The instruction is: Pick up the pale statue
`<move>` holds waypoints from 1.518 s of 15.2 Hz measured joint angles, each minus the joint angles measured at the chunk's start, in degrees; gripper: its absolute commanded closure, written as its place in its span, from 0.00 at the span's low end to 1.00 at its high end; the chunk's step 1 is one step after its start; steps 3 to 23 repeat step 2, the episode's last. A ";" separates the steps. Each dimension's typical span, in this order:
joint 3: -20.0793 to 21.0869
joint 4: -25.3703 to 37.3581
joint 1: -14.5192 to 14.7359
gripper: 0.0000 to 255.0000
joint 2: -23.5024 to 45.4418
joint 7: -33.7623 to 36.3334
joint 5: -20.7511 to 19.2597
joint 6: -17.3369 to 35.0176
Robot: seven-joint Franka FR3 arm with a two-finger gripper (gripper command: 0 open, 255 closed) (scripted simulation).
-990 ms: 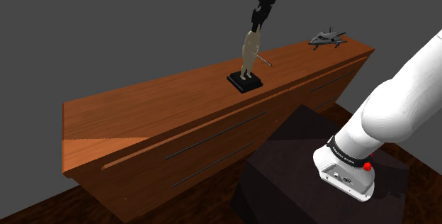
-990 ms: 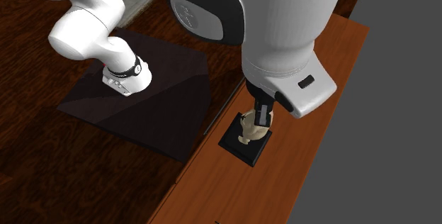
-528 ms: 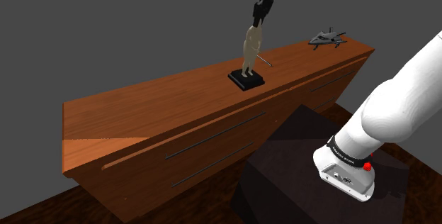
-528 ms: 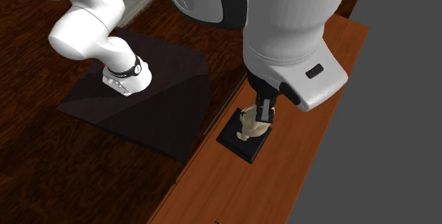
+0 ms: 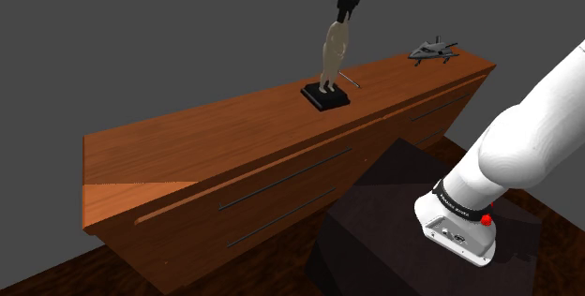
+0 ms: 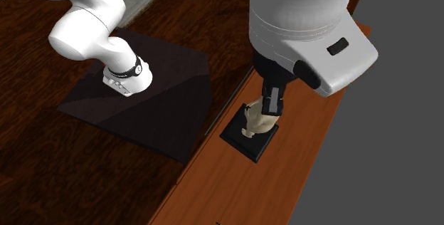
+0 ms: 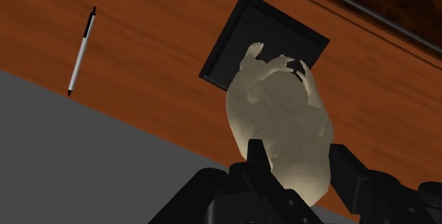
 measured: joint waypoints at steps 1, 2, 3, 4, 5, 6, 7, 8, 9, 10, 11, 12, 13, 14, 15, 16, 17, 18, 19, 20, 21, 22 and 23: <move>-0.04 0.75 -0.04 1.00 -0.04 -0.08 0.00 -0.80; -0.04 1.44 -0.03 1.00 0.03 -0.04 0.01 -1.41; -0.04 1.44 -0.03 1.00 0.03 -0.04 0.01 -1.41; -0.04 1.44 -0.03 1.00 0.03 -0.04 0.01 -1.41; -0.04 1.44 -0.03 1.00 0.03 -0.04 0.01 -1.41; -0.04 1.44 -0.03 1.00 0.03 -0.04 0.01 -1.41; -0.04 1.44 -0.03 1.00 0.03 -0.04 0.01 -1.41; -0.04 1.44 -0.03 1.00 0.03 -0.04 0.01 -1.41; -0.04 1.44 -0.03 1.00 0.03 -0.04 0.01 -1.41; -0.04 1.44 -0.03 1.00 0.03 -0.04 0.01 -1.41; -0.04 1.44 -0.03 1.00 0.03 -0.04 0.01 -1.41; -0.04 1.44 -0.03 1.00 0.03 -0.04 0.01 -1.41; -0.04 1.44 -0.03 1.00 0.03 -0.04 0.01 -1.41; -0.04 1.44 -0.03 1.00 0.03 -0.04 0.01 -1.41; -0.04 1.44 -0.03 1.00 0.03 -0.04 0.01 -1.41; -0.04 1.44 -0.03 1.00 0.03 -0.04 0.01 -1.41; -0.04 1.44 -0.03 1.00 0.03 -0.04 0.01 -1.41; -0.04 1.44 -0.03 1.00 0.03 -0.04 0.01 -1.41; -0.04 1.44 -0.03 1.00 0.03 -0.04 0.01 -1.41; -0.04 1.44 -0.03 1.00 0.03 -0.04 0.01 -1.41; -0.04 1.44 -0.03 1.00 0.03 -0.04 0.01 -1.41; -0.04 1.44 -0.03 1.00 0.03 -0.04 0.01 -1.41; -0.04 1.44 -0.03 1.00 0.03 -0.04 0.01 -1.41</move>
